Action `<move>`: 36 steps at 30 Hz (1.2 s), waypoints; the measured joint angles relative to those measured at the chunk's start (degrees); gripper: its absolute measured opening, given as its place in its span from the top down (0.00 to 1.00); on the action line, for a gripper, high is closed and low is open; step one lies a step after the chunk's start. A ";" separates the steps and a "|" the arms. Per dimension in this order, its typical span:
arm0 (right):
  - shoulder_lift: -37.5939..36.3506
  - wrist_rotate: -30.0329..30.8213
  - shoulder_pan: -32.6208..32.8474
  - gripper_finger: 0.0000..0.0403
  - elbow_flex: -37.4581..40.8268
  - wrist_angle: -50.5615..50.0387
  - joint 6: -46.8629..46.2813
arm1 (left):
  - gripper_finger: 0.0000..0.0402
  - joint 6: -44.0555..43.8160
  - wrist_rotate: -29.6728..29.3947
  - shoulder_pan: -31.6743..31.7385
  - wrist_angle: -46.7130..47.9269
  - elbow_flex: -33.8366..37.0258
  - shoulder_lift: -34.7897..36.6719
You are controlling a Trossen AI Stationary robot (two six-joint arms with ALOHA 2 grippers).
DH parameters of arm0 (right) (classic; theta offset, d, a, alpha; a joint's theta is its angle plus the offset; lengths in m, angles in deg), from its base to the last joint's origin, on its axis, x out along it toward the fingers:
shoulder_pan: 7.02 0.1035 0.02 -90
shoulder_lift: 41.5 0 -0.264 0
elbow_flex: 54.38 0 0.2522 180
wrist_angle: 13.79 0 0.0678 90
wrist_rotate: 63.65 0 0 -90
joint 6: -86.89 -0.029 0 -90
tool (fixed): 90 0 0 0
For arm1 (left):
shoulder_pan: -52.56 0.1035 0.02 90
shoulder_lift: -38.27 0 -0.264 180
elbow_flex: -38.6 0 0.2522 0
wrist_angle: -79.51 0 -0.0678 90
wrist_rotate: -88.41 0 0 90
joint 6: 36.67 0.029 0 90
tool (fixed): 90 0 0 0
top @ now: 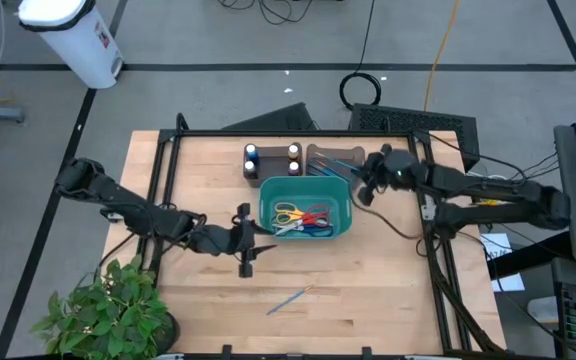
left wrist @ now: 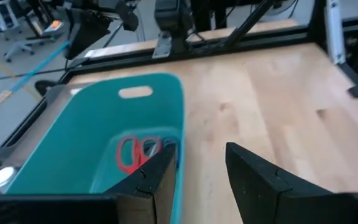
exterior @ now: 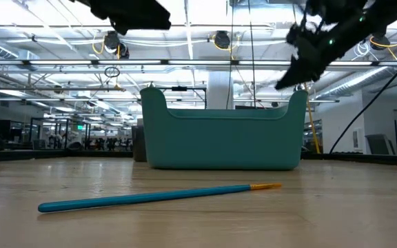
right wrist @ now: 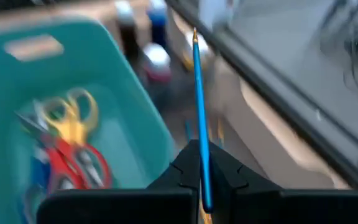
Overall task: Pick & Place Paint Supplies
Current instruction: Put the blue paint brush into the right black bin
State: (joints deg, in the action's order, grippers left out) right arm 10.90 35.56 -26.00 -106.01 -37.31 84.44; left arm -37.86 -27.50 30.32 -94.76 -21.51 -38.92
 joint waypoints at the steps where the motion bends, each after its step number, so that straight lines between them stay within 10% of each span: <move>1: 0.46 -1.39 -1.95 1.00 -0.31 -1.87 -0.11 | 0.63 0.02 0.00 0.53 0.46 0.00 0.00; 11: 6.81 -6.42 -12.36 1.00 -0.87 -8.32 0.34 | 0.63 -1.59 0.45 4.98 2.32 0.00 0.00; 36: 19.72 -9.31 -12.90 0.92 -0.95 5.32 4.83 | 0.63 -2.34 0.54 6.21 2.64 0.00 0.00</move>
State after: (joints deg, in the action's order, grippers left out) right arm 30.63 26.25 -38.90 -106.96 -31.99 89.27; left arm -40.20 -26.95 36.53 -92.12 -21.51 -38.92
